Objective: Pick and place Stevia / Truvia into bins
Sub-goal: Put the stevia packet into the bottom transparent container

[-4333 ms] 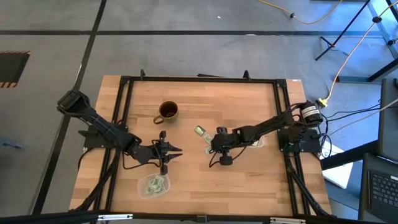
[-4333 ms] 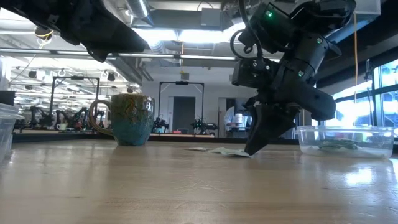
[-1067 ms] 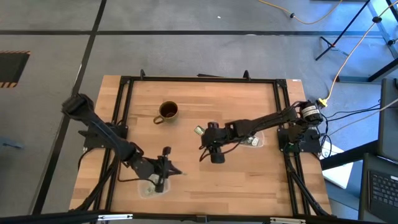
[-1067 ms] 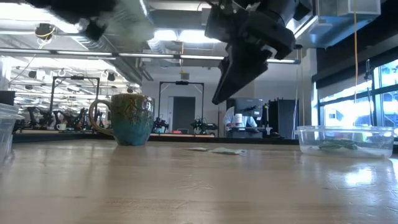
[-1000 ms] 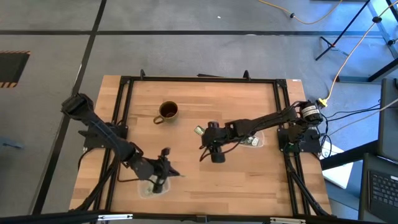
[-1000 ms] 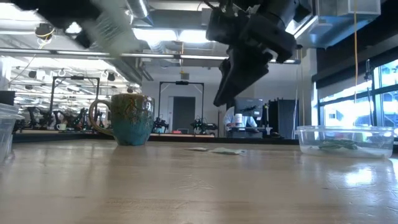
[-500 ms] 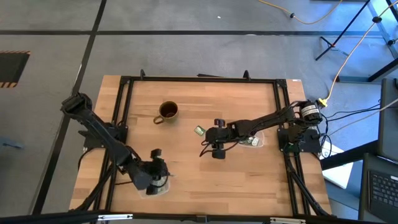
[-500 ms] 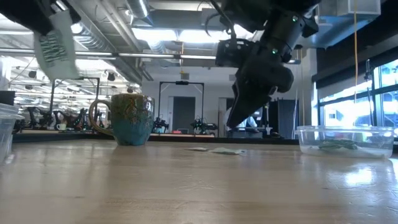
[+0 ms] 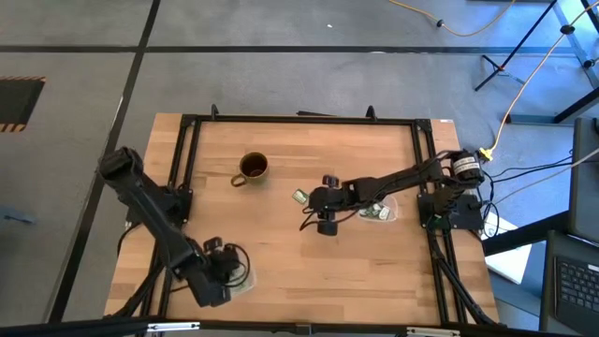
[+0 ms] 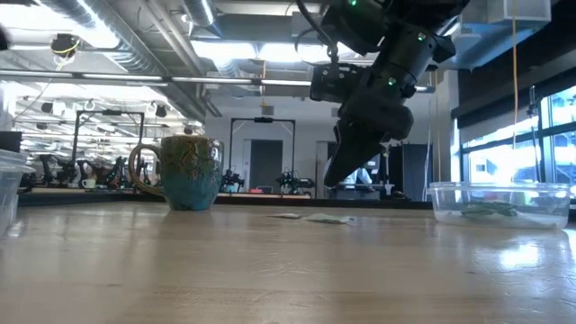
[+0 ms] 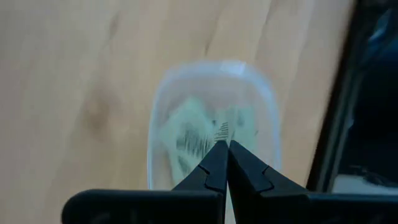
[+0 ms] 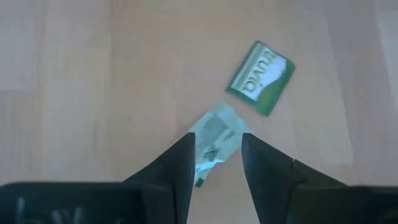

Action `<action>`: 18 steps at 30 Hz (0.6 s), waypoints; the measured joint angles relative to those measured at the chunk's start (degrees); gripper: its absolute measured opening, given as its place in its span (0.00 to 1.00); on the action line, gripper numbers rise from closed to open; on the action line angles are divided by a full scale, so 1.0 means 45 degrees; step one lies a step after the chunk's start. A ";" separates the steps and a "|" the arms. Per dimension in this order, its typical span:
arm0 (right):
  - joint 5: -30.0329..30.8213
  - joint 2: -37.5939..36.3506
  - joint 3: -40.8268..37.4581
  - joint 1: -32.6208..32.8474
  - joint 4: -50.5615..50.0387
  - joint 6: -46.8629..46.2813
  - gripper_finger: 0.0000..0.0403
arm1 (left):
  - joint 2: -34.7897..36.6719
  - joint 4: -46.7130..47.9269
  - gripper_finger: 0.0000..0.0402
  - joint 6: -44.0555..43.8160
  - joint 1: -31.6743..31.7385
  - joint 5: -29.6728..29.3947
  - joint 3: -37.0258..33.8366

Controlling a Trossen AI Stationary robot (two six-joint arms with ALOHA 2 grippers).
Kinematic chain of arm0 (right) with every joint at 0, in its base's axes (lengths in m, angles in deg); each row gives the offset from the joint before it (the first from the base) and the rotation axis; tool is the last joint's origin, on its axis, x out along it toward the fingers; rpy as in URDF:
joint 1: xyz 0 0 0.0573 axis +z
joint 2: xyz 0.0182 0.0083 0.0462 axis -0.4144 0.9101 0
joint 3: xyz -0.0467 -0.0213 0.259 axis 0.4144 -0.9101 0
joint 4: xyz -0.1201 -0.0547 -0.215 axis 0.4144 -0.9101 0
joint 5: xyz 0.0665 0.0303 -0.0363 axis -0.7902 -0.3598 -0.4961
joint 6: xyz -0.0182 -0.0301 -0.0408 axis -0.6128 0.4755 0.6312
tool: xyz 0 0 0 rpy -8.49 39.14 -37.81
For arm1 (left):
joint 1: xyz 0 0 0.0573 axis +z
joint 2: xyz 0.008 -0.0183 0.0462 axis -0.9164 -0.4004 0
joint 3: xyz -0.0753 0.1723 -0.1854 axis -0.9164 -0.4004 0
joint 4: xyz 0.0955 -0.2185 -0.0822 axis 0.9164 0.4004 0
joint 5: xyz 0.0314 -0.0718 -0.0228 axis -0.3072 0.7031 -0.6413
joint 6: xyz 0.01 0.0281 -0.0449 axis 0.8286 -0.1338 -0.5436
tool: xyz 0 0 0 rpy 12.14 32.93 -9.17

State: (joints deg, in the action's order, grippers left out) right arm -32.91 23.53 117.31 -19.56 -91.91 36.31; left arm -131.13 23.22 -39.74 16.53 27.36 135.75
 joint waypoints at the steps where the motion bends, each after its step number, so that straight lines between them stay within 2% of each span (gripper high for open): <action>1: 0.0000 0.0000 0.0000 -0.0055 0.0003 0.0001 0.33 | -0.0313 0.0315 0.00 -0.0365 -0.0036 0.0372 0.0181; 5: 0.0010 0.0005 0.0000 -0.0279 0.0219 0.0011 0.33 | -0.1686 0.2170 0.00 -0.0976 -0.0125 0.1158 0.1420; 10: 0.0005 0.0005 0.0000 -0.0440 0.0582 0.0024 0.33 | -0.3065 0.3952 0.00 -0.0935 -0.0185 0.1176 0.2979; 14: 0.0004 0.0005 0.0000 -0.0456 0.0599 0.0066 0.33 | -0.3878 0.4668 0.01 -0.0809 -0.0212 0.1602 0.3796; 18: 0.0005 0.0005 0.0000 -0.0461 0.0602 0.0292 0.33 | -0.4009 0.4618 0.01 -0.0784 -0.0253 0.1642 0.3912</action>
State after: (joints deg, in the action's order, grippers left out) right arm -32.89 23.55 117.31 -21.63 -89.20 37.62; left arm -149.17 44.01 -43.27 15.40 34.75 153.35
